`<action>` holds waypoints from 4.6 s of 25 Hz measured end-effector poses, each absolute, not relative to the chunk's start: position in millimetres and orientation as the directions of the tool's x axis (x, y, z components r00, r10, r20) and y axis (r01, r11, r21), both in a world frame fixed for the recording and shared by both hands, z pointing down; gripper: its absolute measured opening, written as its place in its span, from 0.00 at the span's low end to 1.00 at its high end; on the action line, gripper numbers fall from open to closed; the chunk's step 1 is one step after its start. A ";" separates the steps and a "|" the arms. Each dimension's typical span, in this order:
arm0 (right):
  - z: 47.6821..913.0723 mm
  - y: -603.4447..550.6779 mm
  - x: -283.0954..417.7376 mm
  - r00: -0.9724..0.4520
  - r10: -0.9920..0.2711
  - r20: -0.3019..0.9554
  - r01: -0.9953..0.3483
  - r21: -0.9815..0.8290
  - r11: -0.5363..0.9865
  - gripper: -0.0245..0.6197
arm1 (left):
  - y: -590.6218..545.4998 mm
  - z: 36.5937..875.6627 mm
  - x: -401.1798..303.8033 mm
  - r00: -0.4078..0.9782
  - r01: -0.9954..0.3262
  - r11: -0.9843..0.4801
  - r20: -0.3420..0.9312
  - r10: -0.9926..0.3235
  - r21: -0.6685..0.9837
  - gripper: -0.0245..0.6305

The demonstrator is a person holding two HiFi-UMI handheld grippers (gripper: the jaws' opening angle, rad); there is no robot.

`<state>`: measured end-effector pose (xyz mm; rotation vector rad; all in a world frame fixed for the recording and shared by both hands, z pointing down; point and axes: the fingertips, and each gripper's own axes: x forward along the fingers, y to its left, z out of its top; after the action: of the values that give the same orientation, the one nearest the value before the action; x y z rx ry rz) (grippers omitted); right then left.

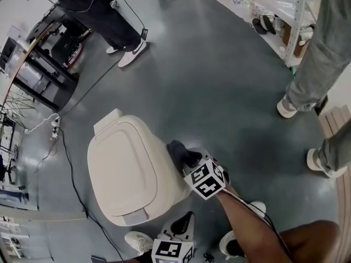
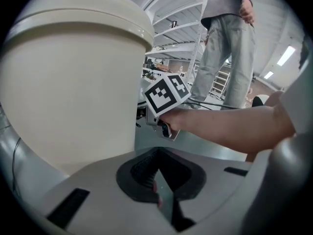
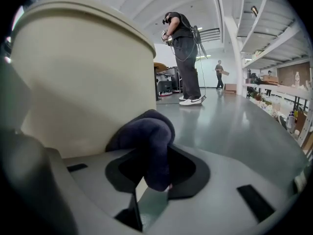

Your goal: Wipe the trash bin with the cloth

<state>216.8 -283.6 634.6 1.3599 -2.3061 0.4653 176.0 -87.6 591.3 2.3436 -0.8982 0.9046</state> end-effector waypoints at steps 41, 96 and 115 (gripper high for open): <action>584.6 -315.2 216.4 -0.441 -0.813 0.379 -0.858 0.089 0.506 0.20 | -92.3 584.6 164.0 0.583 -0.728 -0.658 0.679 -0.446 0.193 0.04; 566.1 -63.3 95.7 -0.178 -0.850 0.496 -0.974 0.033 0.224 0.20 | -115.9 508.4 -53.2 0.411 -0.910 -0.379 0.504 -0.760 0.171 0.04; 501.7 -116.5 -60.2 -0.274 -0.907 0.319 -0.942 -0.277 0.188 0.20 | -133.8 475.6 -171.6 0.320 -0.947 -0.294 0.383 -0.867 0.127 0.04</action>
<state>-60.2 -116.5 501.7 1.8399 -2.3558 0.6493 -171.6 -133.8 475.6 2.2628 -1.6235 0.3445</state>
